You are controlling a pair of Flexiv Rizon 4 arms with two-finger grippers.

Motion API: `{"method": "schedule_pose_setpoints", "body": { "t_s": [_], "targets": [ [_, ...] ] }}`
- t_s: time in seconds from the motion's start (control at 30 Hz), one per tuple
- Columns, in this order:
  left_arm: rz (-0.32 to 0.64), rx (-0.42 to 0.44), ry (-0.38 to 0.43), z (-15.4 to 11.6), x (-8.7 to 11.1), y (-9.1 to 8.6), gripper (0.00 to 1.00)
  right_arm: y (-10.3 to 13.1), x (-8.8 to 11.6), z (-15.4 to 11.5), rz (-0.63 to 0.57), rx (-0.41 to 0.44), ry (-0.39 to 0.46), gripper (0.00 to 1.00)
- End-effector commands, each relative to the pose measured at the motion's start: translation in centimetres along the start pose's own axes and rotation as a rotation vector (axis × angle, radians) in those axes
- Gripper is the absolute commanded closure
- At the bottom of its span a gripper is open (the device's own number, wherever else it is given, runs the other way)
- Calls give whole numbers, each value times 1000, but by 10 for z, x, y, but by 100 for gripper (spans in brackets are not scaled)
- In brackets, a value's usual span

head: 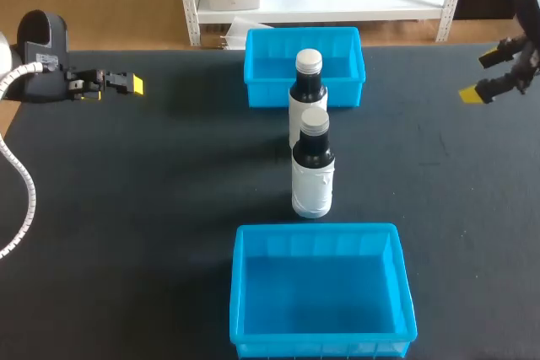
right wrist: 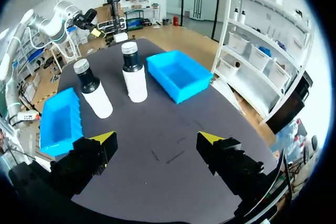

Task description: Pick up the bottle, and place it in the far bin if it is heavy, or in the near bin if it is light.

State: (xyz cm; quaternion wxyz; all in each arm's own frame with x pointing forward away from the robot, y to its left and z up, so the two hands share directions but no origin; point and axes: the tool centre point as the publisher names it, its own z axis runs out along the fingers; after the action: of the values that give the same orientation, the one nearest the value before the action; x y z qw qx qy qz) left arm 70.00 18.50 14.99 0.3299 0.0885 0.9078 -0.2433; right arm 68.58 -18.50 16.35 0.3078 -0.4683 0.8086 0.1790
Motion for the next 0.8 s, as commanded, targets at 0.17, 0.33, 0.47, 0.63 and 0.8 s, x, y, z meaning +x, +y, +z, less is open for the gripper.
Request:
{"method": "schedule_pose_setpoints", "body": {
  "t_s": [0.17,0.33,0.47,0.63,0.8],
  "targets": [
    [0,0,0,0,0,0,0,9,-12,13,-365,-347,-24,0],
    [0,0,0,0,0,0,0,34,-23,24,-448,-373,-59,0],
    [0,0,0,0,0,0,0,51,-29,38,-436,-398,-81,0],
    [0,0,0,0,0,0,0,69,-34,49,-414,-388,-84,0],
    [0,0,0,0,0,0,0,86,-40,59,-391,-365,-93,0]
  ]
}}
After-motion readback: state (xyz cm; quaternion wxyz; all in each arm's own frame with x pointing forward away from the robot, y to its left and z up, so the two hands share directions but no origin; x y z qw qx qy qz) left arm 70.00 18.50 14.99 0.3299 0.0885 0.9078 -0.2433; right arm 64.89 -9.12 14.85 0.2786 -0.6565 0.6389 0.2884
